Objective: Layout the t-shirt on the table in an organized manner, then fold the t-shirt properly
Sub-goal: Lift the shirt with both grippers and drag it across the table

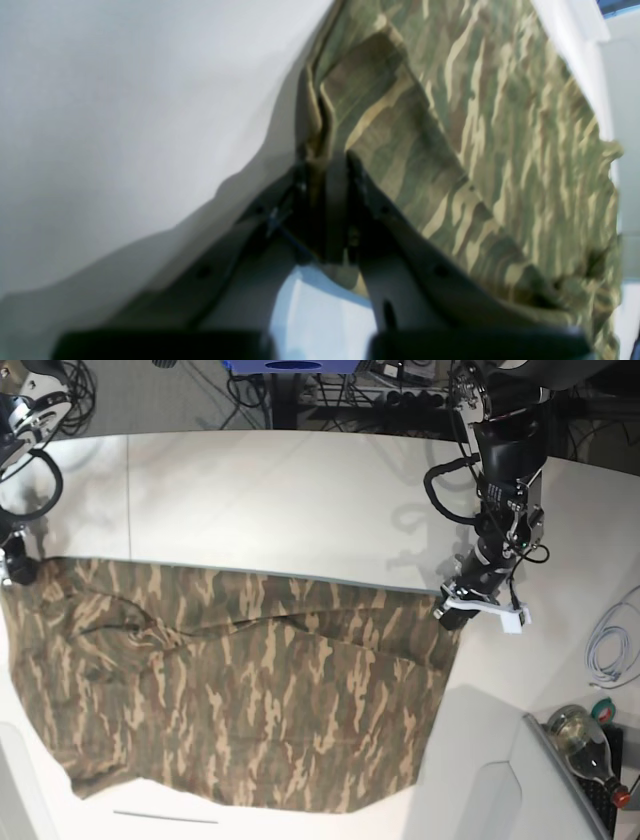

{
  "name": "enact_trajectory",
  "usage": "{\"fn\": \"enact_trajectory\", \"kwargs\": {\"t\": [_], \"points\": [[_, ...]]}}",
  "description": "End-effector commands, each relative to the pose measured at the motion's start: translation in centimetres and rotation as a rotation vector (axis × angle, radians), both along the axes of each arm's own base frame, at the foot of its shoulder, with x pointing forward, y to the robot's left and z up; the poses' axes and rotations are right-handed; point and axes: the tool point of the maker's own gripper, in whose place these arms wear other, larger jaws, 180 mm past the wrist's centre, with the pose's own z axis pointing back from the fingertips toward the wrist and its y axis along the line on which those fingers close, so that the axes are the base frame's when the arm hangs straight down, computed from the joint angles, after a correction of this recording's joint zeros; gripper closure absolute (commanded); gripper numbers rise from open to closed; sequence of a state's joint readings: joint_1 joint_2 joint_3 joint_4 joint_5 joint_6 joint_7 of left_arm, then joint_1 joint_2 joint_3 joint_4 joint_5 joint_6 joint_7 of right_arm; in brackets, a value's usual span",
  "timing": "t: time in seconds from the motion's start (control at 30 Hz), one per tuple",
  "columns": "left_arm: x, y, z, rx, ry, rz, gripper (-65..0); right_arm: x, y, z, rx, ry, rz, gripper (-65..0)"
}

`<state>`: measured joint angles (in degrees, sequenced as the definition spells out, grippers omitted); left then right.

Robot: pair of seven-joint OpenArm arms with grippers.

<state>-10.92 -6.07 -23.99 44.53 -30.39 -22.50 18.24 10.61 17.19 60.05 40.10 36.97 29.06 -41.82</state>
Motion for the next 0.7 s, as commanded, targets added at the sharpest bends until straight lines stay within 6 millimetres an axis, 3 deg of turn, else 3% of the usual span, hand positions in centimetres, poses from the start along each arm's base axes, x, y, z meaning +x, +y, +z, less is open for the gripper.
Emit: {"fn": "enact_trajectory", "kwargs": {"t": [0.0,0.13,0.2,0.33,0.4,0.57,0.67], "points": [[1.4,1.1,1.8,0.031,-0.021,0.006,0.0,2.0,-2.7,2.8,-0.051,-0.058,-0.026,-0.6],[3.3,2.1,5.6,0.088,-0.062,0.024,0.0,4.0,-2.5,3.7,-0.016,-0.041,-0.036,-0.6],[4.1,2.1,7.8,0.110,-0.105,0.007,0.0,4.6,-3.5,5.0,-0.021,-0.037,-0.051,-0.6],[3.2,3.2,9.7,0.145,-0.136,0.012,0.0,5.2,-4.2,8.1,-0.071,-0.047,-0.003,-0.6],[1.7,3.9,9.4,0.152,-0.127,0.036,0.0,4.8,-3.7,8.6,-0.081,-0.036,0.033,-0.6],[-3.0,4.3,6.0,0.161,-0.033,0.044,0.0,1.8,-1.9,6.0,-0.072,0.039,0.065,-0.5],[-4.8,4.3,4.5,0.164,0.015,0.039,0.0,0.7,-0.9,4.5,-0.062,0.064,0.064,-0.5]]}}
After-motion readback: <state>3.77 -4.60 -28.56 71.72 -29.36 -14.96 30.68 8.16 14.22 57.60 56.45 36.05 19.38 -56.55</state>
